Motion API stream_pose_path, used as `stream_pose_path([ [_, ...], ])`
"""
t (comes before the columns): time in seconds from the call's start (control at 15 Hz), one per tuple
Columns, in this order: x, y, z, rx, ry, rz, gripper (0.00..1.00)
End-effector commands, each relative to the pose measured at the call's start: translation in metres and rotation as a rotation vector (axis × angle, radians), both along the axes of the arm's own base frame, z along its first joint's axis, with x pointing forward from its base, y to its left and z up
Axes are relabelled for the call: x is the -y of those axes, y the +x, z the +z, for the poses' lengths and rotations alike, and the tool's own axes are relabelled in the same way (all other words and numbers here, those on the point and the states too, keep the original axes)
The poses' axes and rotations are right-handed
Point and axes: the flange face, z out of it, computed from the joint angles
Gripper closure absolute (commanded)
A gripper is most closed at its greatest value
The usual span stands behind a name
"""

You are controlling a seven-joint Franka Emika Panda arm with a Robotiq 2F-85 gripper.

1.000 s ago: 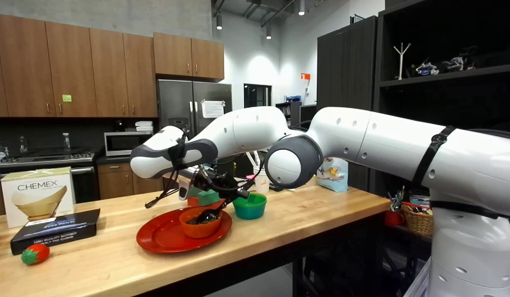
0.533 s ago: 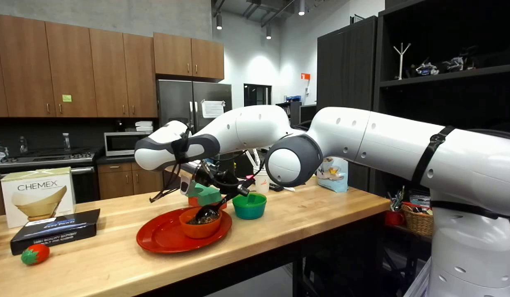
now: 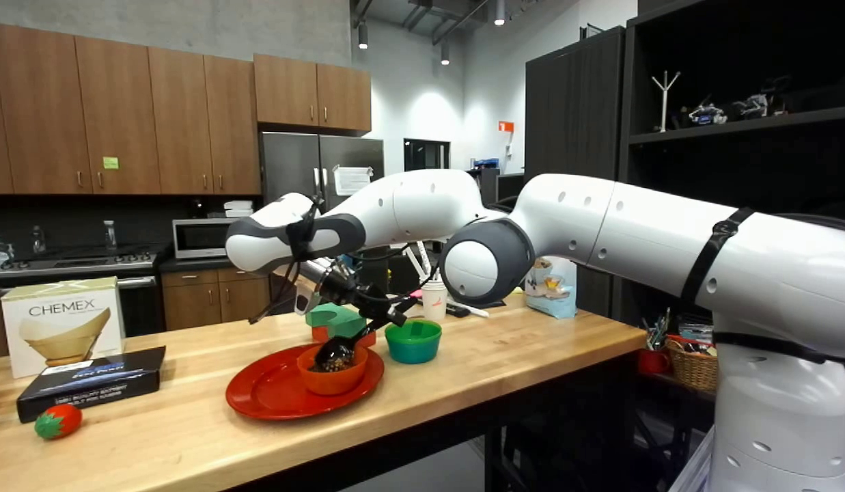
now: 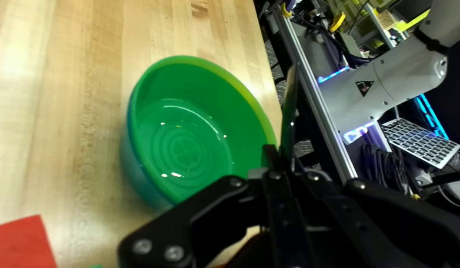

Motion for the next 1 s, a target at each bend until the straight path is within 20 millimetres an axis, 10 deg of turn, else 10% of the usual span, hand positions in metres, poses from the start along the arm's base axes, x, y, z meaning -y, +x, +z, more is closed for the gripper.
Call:
stream_pose_path([
  [0.0,-0.012,0.014,0.020,0.151,-0.023,0.068,0.99],
  [0.93,-0.083,0.036,0.064,0.502,-0.206,0.450,0.99],
])
